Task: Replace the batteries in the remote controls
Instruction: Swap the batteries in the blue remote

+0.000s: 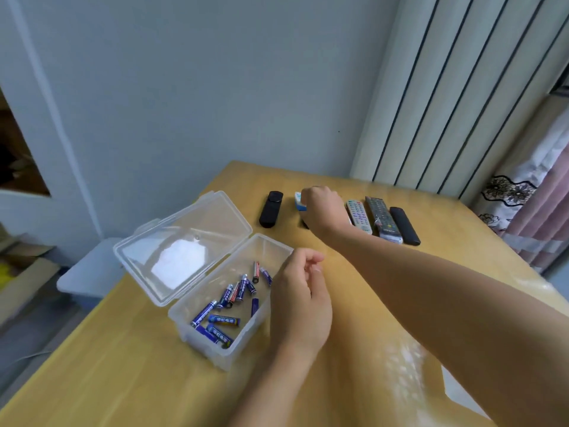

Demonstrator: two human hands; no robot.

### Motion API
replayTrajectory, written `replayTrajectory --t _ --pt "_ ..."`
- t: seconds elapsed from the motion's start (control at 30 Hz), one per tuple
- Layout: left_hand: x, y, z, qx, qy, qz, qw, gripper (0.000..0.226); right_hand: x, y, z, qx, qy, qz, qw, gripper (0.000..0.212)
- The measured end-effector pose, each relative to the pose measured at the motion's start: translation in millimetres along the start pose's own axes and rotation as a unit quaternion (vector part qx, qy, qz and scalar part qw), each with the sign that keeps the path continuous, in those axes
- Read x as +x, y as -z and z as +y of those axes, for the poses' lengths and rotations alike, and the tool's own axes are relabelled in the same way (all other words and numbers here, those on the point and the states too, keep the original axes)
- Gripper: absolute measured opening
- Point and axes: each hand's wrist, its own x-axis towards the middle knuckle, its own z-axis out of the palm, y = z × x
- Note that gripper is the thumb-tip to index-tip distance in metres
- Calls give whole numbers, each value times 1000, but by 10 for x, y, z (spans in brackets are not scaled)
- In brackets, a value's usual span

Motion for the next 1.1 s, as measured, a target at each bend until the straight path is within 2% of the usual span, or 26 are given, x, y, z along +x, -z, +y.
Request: replayTrajectory --t 0.17,0.23,0.4,0.47,0.63,0.73,0.8,0.9,1.0,1.1 --pt "62 4 -53 22 -7 3 1000 21 94 -301 -40 -4 31 -51 998 10" --pt "89 9 -72 24 -5 9 1000 21 65 -336 -51 11 38 -75 996 16" --pt "107 -2 -84 14 -4 2 1000 18 164 -203 -64 130 2 -22 991 24" --pt "97 -1 -65 2 -5 11 1000 19 268 -155 -179 163 17 -57 985 26" --pt "23 12 14 -64 10 51 997 22 456 -170 -508 63 74 -187 978 50" --pt "-1 -6 59 -130 64 66 987 30 504 -166 -585 -54 86 -255 961 52" --pt "11 -7 69 -152 81 70 983 32 506 -169 -657 -78 82 -279 954 49" --pt "31 -9 82 -165 96 62 980 31 539 -131 -690 -42 65 -248 966 24" --pt "63 8 67 -151 106 46 982 27 555 54 -544 50 29 -175 983 20" --pt "97 21 46 -167 130 13 977 23 330 361 -210 207 -20 -128 970 21"
